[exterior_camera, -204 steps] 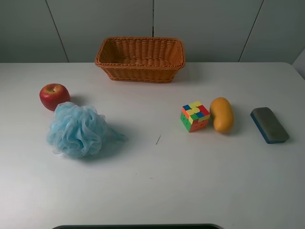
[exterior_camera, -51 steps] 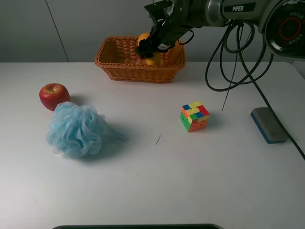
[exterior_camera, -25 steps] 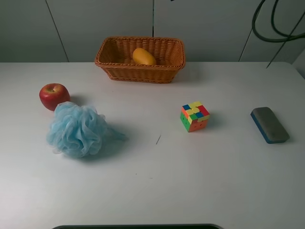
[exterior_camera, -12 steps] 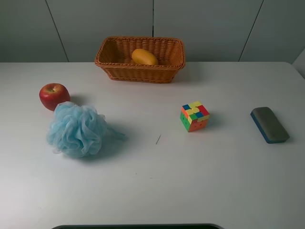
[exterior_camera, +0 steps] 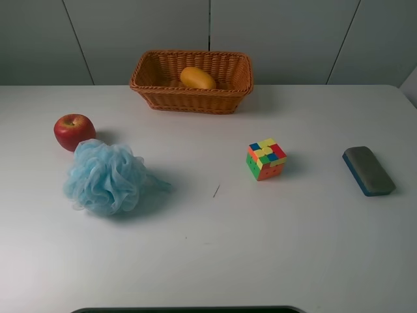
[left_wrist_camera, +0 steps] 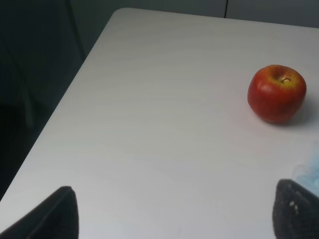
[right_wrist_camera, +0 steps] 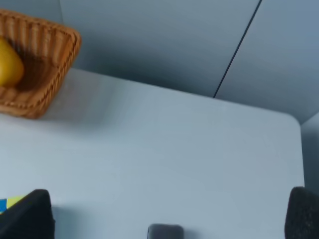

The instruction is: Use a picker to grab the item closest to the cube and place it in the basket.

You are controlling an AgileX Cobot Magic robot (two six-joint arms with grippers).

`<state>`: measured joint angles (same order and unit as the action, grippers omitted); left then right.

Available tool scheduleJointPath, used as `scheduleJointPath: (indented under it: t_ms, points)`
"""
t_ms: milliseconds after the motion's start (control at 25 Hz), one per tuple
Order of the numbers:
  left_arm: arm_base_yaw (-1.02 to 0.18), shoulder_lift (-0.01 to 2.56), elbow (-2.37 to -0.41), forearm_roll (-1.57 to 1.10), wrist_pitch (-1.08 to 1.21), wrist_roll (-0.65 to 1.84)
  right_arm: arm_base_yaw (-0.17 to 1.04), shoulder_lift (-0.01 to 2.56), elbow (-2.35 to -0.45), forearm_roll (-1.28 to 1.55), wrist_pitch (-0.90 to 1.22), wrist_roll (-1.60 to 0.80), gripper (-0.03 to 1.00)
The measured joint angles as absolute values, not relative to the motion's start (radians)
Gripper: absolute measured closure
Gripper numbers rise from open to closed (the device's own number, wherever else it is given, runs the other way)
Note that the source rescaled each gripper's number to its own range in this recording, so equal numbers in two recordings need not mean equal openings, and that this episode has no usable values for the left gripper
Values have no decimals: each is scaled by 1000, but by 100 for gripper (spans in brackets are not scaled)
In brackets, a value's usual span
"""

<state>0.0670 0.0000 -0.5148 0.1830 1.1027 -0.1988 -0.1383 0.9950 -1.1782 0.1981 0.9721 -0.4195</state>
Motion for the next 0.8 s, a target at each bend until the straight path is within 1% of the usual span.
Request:
scheduleJointPath:
  t_ms: [120, 240, 400, 480, 640, 800]
  points:
    - [67, 0, -515, 183, 1103, -199, -138, 821, -972, 196, 906, -420, -3]
    - [67, 0, -515, 183, 1103, -199, -138, 657, -815, 196, 888, -415, -3]
    - [67, 0, -515, 183, 1103, -199, -138, 421, -663, 198, 882, -385, -3]
    - [67, 0, -515, 183, 1103, -199, -138, 296, -617, 198, 884, -358, -3]
    - [67, 0, -515, 183, 1103, -199, -138, 88, -582, 168, 940, -304, -3]
    - [67, 0, -515, 183, 1103, -199, -138, 3, -582, 114, 1064, -229, -3]
